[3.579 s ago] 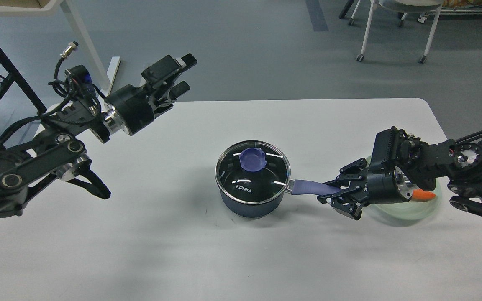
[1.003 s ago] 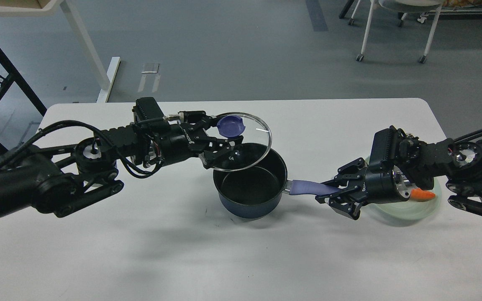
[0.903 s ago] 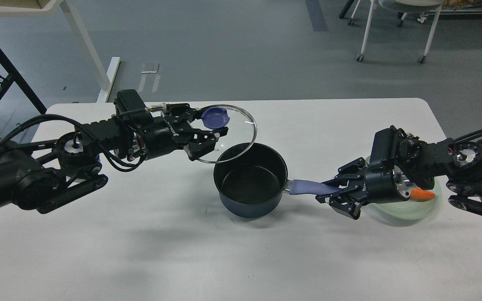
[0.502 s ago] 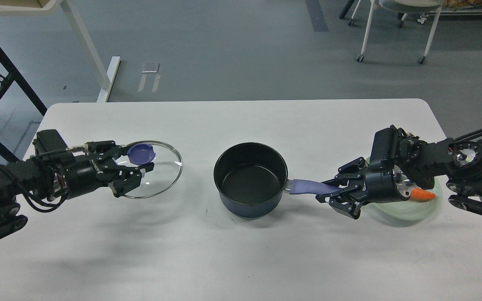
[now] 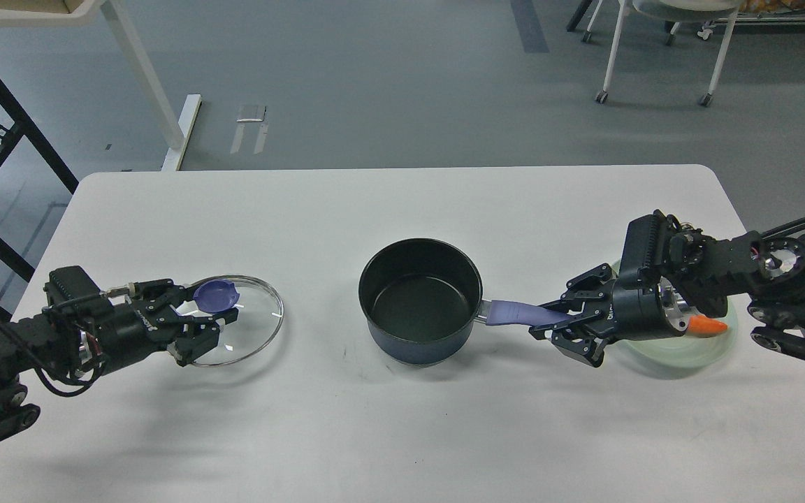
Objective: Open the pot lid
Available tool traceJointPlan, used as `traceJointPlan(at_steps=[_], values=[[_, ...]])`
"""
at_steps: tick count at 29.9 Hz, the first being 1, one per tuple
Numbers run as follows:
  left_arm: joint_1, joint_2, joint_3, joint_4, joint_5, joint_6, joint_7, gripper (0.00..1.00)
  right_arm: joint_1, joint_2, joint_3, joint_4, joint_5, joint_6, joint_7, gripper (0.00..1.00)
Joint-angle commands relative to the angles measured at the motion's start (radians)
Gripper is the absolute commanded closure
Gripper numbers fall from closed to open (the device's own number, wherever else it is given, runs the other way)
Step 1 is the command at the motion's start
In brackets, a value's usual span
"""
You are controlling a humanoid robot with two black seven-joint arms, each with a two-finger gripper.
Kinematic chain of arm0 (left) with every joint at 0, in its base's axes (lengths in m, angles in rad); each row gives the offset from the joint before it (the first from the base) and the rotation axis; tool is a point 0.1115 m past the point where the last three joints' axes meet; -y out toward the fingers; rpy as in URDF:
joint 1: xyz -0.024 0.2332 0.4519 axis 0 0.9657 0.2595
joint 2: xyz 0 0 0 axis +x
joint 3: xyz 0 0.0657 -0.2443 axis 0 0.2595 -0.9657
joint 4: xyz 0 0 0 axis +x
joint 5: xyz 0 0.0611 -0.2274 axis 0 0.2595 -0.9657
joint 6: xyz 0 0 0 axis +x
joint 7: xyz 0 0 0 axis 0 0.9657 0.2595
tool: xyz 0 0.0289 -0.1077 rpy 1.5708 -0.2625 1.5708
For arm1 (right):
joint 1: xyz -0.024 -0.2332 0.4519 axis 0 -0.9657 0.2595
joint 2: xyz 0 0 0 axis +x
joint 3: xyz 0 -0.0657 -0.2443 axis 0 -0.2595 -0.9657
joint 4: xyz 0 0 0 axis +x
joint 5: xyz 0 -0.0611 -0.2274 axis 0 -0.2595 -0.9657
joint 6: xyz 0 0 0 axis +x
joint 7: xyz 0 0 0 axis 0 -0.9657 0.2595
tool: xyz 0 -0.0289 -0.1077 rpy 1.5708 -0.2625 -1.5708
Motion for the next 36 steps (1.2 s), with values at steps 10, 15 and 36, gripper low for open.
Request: traceJointPlan(at_steps=[10, 15, 36], values=[[0.008, -0.04, 0.002, 0.038, 0.005, -0.003, -0.001, 0.2, 0.003, -0.003, 0.0, 0.0, 0.003, 0.0, 0.0, 0.77], [0.009, -0.039, 0.0, 0.029, 0.008, -0.003, -0.001, 0.18, -0.001, -0.003, 0.0, 0.0, 0.003, 0.0, 0.0, 0.77], [-0.233, 0.004, -0.023, 0.032, -0.87, -0.17, -0.025, 0.01, 0.088, -0.086, 0.107, -0.012, 0.248, -0.003, 0.004, 0.02]])
